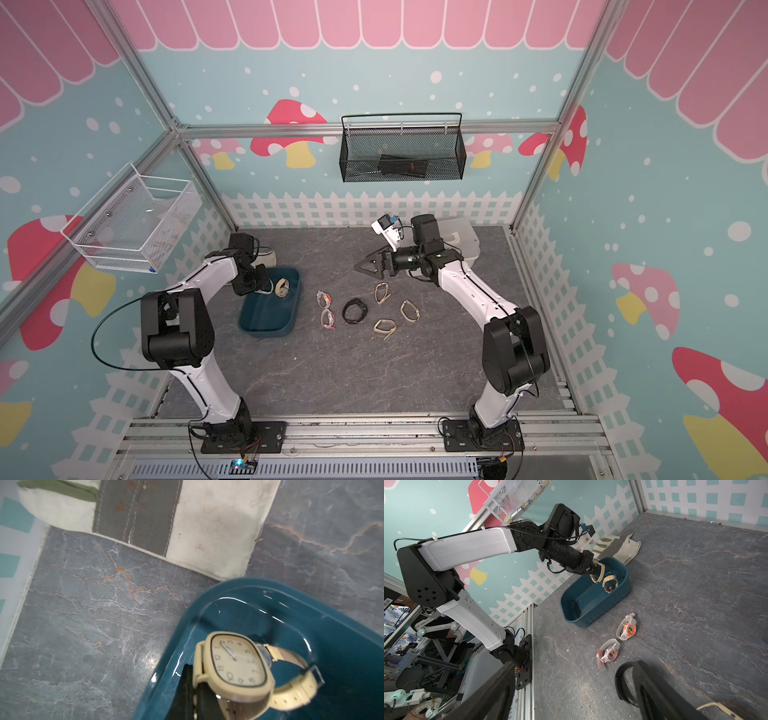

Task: Put the watch into the storage box
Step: Place the watch in the storage box.

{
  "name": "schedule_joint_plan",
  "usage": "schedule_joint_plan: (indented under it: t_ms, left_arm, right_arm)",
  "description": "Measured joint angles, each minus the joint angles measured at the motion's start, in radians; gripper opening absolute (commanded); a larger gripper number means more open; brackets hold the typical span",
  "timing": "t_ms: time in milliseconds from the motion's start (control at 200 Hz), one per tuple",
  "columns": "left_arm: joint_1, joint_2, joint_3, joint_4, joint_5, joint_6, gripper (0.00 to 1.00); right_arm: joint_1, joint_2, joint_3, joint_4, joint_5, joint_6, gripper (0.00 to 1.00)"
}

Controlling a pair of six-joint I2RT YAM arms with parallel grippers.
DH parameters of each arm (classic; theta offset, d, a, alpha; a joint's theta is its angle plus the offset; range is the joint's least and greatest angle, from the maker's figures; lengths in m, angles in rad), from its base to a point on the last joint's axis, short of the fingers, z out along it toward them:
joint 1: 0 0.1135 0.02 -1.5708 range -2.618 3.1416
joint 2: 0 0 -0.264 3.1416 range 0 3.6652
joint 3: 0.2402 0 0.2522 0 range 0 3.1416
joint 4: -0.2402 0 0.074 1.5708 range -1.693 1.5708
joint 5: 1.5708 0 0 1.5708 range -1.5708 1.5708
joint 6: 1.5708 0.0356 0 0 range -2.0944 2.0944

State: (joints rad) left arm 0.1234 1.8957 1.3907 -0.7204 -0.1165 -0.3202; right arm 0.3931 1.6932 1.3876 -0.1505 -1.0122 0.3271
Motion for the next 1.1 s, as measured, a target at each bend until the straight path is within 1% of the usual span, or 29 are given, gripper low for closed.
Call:
schedule_joint_plan:
  t_ms: [155,290,340,405,535,605,690,885,1016,1101]
  left_arm:
    - [0.0,0.078,0.034,-0.013,0.0,0.014,0.0]
    - [0.0,0.098,0.04,-0.026,0.0,0.019,0.0]
    - [0.0,0.098,0.043,-0.029,0.0,0.022,0.03]
    - [0.0,0.098,0.051,-0.032,0.0,0.023,0.11]
    - [0.0,0.098,0.062,-0.031,0.0,0.036,0.18]
    - [0.0,0.098,0.063,-0.032,0.001,0.039,0.24]
    - [0.0,0.098,0.065,-0.032,0.004,0.041,0.27]
    - [0.0,0.098,0.081,-0.039,0.005,0.042,0.29]
    - [-0.002,0.09,0.089,-0.043,0.018,0.044,0.32]
    - [-0.008,0.055,0.09,-0.056,0.034,0.047,0.33]
  right_arm:
    - [0.0,0.012,0.0,-0.017,0.006,-0.01,0.9]
    - [0.001,0.013,0.0,-0.045,0.018,-0.027,0.9]
    - [0.002,0.013,0.001,-0.06,0.027,-0.037,0.9]
    - [0.005,0.013,0.002,-0.084,0.04,-0.055,0.9]
    - [0.015,0.017,0.013,-0.141,0.09,-0.092,0.9]
    - [0.019,0.024,0.028,-0.178,0.131,-0.112,0.91]
    - [0.021,0.037,0.049,-0.225,0.182,-0.134,0.93]
    - [0.021,0.065,0.085,-0.328,0.319,-0.174,0.93]
    - [0.024,0.092,0.119,-0.411,0.451,-0.196,0.89]
    - [0.028,0.132,0.158,-0.464,0.54,-0.217,0.85]
